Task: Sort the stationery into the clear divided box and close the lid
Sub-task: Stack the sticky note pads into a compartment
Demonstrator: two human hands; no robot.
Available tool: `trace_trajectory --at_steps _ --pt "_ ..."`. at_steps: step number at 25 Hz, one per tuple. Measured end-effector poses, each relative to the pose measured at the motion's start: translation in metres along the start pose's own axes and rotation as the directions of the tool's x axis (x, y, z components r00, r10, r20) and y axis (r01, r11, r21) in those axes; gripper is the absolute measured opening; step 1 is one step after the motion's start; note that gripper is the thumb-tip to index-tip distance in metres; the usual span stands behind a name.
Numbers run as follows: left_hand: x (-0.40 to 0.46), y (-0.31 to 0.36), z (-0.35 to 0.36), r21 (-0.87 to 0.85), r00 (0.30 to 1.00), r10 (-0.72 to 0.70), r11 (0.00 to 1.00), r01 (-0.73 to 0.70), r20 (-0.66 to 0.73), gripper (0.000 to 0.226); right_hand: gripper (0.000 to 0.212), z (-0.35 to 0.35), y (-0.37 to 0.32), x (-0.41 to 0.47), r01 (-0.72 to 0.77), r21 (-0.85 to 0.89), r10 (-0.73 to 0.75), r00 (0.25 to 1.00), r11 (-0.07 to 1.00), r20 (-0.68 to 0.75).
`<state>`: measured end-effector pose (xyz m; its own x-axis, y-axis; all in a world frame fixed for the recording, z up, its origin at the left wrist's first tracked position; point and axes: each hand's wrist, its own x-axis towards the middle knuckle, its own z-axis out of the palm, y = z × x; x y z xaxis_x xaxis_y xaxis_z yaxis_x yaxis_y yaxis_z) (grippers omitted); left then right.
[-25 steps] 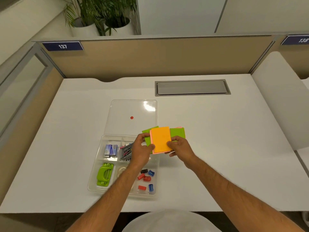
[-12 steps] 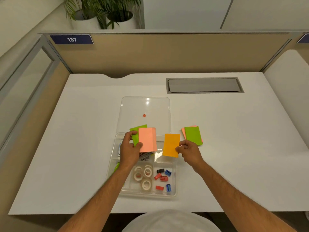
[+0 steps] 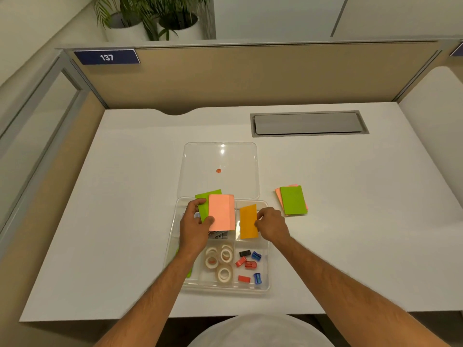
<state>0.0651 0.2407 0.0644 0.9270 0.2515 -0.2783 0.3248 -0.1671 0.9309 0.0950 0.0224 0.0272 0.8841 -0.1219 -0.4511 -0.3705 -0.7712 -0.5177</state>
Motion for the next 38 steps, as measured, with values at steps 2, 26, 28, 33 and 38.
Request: trace_trajectory --at_steps 2,26,28,33,38 --pt "-0.001 0.000 0.001 0.001 1.000 0.000 1.000 0.000 0.005 0.051 0.029 0.002 0.002 -0.002 -0.010 -0.056 0.012 0.999 0.998 0.039" --pt "-0.005 -0.003 0.042 0.179 0.988 0.084 0.978 -0.107 0.129 0.036 0.018 -0.065 0.025 -0.025 -0.012 0.780 -0.022 0.999 0.626 0.033" --pt "-0.003 -0.003 0.052 0.293 0.980 0.085 0.947 -0.136 0.180 0.036 0.016 -0.072 0.034 -0.025 -0.018 0.779 0.025 1.000 0.627 0.003" --pt "0.007 -0.010 0.077 0.512 0.955 0.025 0.840 -0.180 0.294 0.046 0.012 -0.073 0.042 -0.029 -0.047 0.763 0.078 0.997 0.645 -0.004" --pt "0.010 -0.018 0.085 0.625 0.908 -0.016 0.731 -0.276 0.419 0.057 0.013 -0.064 0.042 -0.027 -0.046 0.731 0.066 0.998 0.681 0.002"
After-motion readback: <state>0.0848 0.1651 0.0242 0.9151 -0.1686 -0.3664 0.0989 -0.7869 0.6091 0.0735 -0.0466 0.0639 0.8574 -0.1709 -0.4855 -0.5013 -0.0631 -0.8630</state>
